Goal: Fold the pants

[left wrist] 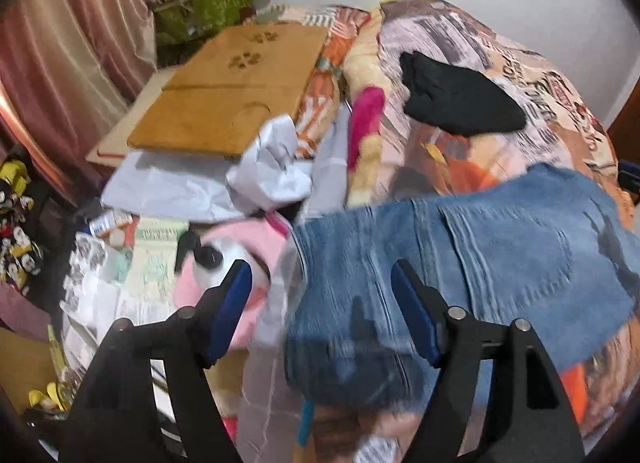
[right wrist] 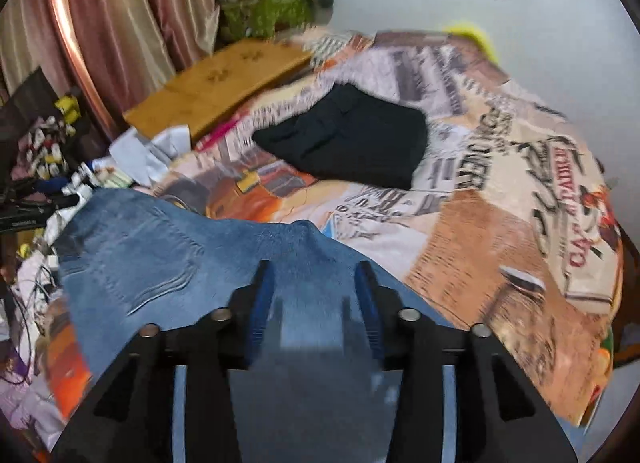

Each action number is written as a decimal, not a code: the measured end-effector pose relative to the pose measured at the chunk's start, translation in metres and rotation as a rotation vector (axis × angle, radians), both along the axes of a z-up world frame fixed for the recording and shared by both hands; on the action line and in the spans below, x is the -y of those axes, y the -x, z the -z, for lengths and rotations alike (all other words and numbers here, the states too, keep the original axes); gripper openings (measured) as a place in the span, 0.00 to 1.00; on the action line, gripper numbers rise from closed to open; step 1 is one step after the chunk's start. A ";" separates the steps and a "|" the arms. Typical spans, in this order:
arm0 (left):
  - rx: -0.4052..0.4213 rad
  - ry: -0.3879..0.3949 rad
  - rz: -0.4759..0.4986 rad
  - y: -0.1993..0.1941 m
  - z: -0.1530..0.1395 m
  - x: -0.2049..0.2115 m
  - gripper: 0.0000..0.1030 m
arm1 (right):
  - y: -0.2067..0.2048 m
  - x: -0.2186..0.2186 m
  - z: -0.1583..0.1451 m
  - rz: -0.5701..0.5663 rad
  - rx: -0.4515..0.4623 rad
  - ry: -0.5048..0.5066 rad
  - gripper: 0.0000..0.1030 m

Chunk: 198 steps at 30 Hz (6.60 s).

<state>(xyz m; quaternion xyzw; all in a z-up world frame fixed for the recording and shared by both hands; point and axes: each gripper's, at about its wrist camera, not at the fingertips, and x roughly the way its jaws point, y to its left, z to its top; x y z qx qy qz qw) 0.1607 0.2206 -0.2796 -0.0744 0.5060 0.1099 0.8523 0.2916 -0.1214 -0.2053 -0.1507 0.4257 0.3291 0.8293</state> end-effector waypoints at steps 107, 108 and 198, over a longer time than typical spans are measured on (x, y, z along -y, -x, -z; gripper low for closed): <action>-0.057 -0.018 0.371 -0.092 0.022 0.278 0.91 | 0.071 0.455 0.134 1.187 -0.255 -0.423 0.55; -0.057 -0.018 0.368 -0.092 0.022 0.277 0.93 | 0.067 0.457 0.135 1.192 -0.257 -0.444 0.55; 0.169 -0.045 0.565 -0.112 -0.051 0.370 0.92 | 0.035 0.197 0.038 0.395 -0.047 -0.172 0.48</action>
